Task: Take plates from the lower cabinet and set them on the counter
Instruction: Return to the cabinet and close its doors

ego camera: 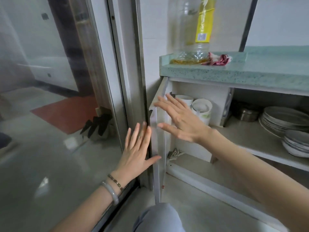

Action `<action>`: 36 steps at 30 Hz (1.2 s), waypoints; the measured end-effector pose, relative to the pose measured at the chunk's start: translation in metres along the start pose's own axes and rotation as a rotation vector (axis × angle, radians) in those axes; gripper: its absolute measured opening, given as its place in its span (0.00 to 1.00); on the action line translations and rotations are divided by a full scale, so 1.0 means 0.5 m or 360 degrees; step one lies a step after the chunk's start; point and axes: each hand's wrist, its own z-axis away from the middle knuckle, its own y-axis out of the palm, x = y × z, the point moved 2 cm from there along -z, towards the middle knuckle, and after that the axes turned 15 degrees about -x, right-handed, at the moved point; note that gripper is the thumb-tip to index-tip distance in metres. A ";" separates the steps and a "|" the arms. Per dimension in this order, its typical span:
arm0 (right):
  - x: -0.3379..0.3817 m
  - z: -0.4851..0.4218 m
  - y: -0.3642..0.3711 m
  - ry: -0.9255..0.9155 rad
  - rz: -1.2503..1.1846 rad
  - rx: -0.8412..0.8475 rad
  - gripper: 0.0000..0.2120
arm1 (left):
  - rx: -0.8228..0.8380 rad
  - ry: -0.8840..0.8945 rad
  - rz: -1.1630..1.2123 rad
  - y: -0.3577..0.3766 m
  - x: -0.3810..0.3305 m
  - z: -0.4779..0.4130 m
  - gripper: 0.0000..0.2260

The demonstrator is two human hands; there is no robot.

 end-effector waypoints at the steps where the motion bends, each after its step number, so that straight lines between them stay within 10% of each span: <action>1: -0.010 0.020 -0.019 0.0052 0.0022 -0.0012 0.28 | -0.0036 0.0034 0.0064 0.011 -0.021 -0.011 0.46; 14: -0.186 0.163 -0.229 0.0530 0.0586 -0.0005 0.34 | -0.0077 0.0318 0.0450 0.192 -0.303 -0.206 0.50; 36: -0.438 0.208 -0.210 0.0347 0.1784 0.0163 0.32 | -0.0301 0.0568 0.0331 0.399 -0.369 -0.358 0.47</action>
